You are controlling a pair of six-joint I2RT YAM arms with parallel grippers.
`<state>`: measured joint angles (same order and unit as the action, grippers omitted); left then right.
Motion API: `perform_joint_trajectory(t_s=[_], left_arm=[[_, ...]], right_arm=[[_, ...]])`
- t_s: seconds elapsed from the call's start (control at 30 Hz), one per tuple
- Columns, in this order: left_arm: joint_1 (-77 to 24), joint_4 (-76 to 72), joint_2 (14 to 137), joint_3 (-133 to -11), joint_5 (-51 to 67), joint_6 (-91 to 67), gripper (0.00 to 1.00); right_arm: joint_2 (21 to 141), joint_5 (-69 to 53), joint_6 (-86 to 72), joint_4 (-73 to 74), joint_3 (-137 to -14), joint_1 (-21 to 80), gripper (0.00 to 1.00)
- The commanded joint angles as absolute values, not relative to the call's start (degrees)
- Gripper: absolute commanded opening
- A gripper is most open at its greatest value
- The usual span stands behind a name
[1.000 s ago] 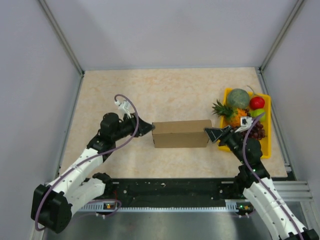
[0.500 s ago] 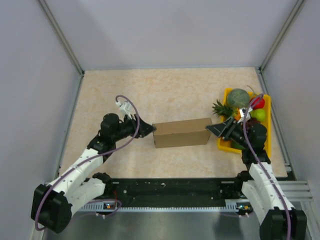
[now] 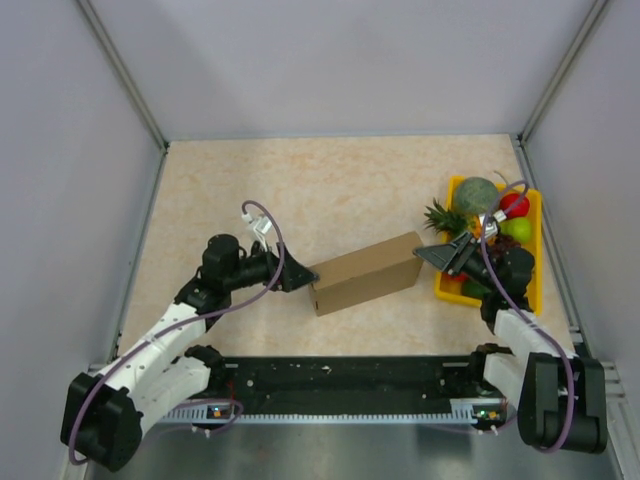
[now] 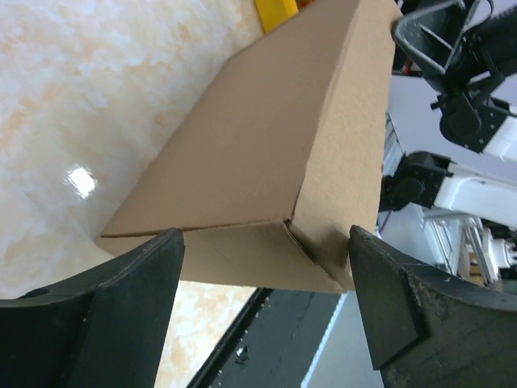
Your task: Fold the paper box
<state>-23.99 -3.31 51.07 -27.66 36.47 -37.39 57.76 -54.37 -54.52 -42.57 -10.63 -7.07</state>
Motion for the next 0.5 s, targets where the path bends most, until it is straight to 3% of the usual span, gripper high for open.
perform_joint_trajectory(t_s=[0.0,0.1,0.27,0.47], left_arm=[[-24.17,-8.86,49.92,-26.02,42.7,-41.63,0.87],[-24.26,-13.27,49.31,-24.35,45.79,-46.56,0.89],[-24.43,-8.0,44.91,-22.59,41.76,-45.44,0.89],[-24.43,-12.66,50.44,-19.86,41.3,-45.53,0.8]], right_arm=[[57.92,-54.32,-49.31,-29.19,-10.36,-7.47,0.45],[56.87,-53.88,-47.9,-26.55,-11.07,-7.47,0.45],[56.25,-53.44,-46.76,-24.96,-11.6,-7.47,0.45],[53.71,-52.47,-44.48,-20.49,-12.21,-7.47,0.44]])
